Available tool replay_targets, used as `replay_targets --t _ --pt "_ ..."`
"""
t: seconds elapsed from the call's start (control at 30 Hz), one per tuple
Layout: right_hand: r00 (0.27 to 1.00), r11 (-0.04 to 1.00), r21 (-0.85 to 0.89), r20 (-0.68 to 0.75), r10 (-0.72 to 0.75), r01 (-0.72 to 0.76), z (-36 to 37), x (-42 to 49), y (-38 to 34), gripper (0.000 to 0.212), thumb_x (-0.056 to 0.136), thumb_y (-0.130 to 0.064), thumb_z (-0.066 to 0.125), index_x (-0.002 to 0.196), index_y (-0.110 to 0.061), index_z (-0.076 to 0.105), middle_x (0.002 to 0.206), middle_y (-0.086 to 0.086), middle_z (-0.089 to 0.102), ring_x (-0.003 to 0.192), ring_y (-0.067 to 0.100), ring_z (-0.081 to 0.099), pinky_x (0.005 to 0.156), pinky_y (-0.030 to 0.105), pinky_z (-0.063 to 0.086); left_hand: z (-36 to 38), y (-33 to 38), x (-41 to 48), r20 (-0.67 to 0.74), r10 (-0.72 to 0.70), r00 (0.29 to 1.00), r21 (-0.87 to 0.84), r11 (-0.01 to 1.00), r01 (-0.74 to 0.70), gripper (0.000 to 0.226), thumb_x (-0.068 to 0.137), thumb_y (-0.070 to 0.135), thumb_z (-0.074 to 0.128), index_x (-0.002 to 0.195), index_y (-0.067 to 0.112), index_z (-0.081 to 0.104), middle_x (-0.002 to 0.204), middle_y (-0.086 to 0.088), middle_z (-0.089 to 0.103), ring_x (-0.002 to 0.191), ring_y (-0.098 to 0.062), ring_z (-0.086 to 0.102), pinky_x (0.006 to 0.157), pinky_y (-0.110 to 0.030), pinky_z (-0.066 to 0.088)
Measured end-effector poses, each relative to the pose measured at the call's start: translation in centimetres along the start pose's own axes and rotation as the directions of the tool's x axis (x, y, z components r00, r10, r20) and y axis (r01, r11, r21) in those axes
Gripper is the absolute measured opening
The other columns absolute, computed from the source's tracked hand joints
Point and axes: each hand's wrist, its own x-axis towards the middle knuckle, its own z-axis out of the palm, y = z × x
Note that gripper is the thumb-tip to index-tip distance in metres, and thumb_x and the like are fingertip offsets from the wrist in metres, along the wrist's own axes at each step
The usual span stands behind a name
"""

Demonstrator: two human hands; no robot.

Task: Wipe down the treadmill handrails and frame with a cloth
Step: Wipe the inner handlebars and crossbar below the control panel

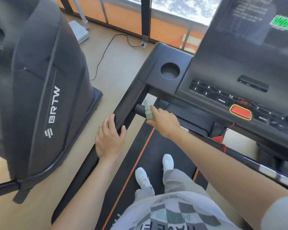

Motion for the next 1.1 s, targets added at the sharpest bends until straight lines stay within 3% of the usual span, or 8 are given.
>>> replay_targets --t 0.1,0.3,0.47,0.6,0.87,1.1 --pt "0.998 0.997 -0.053 -0.026 0.051 -0.052 0.7 -2.8 2.5 0.059 0.096 -0.060 0.049 0.137 -0.019 0.042 0.110 0.008 0.065 0.096 0.033 0.064 0.073 0.041 0.046 0.1 -0.1 -0.1 -0.002 0.005 1.000 -0.009 1.000 -0.005 0.058 0.095 0.041 0.062 0.144 0.016 0.044 0.138 -0.008 0.059 0.113 -0.031 0.062 0.081 -0.046 0.054" --pt "0.982 0.980 -0.071 -0.051 0.181 -0.184 1.7 -8.8 7.4 0.062 0.093 -0.064 0.052 0.142 -0.026 0.042 0.103 0.006 0.064 0.094 0.033 0.060 0.075 0.041 0.044 0.1 -0.4 -0.3 -0.007 0.019 1.000 -0.046 0.999 -0.019 0.058 0.097 0.042 0.058 0.146 0.017 0.041 0.141 -0.008 0.057 0.119 -0.030 0.060 0.091 -0.046 0.052" --pt "0.961 0.958 -0.096 -0.089 0.262 -0.270 2.3 -10.2 8.1 0.062 0.091 -0.064 0.055 0.141 -0.028 0.045 0.107 0.004 0.067 0.096 0.034 0.061 0.076 0.041 0.043 0.1 -0.4 -0.3 -0.004 0.035 0.999 -0.038 0.999 -0.035 0.058 0.097 0.042 0.057 0.146 0.016 0.039 0.141 -0.009 0.057 0.118 -0.031 0.060 0.091 -0.047 0.052" --pt "0.979 0.977 -0.087 -0.079 0.186 -0.193 1.6 -7.7 5.5 0.060 0.097 -0.058 0.051 0.144 -0.024 0.040 0.118 0.004 0.063 0.107 0.032 0.060 0.084 0.044 0.044 0.1 -0.4 -0.4 -0.003 0.047 0.999 -0.015 0.999 -0.047 0.059 0.098 0.042 0.056 0.147 0.015 0.039 0.142 -0.009 0.056 0.117 -0.032 0.060 0.091 -0.047 0.052" --pt "0.998 0.998 -0.023 -0.021 0.056 -0.056 0.6 0.1 -1.1 0.055 0.101 -0.052 0.048 0.139 -0.015 0.038 0.126 0.008 0.058 0.111 0.034 0.057 0.084 0.046 0.044 0.1 -0.3 -0.6 -0.002 0.055 0.998 0.002 0.998 -0.055 0.059 0.098 0.040 0.058 0.147 0.012 0.040 0.144 -0.011 0.054 0.119 -0.032 0.061 0.093 -0.046 0.052" --pt "0.997 0.997 0.006 0.016 0.075 -0.075 0.7 -2.5 2.0 0.062 0.096 -0.055 0.054 0.144 -0.020 0.035 0.120 0.009 0.061 0.107 0.034 0.060 0.081 0.044 0.047 0.0 -0.1 -0.5 0.016 0.049 0.999 0.011 0.999 -0.049 0.060 0.098 0.041 0.056 0.147 0.013 0.038 0.145 -0.011 0.053 0.120 -0.032 0.060 0.093 -0.046 0.052"
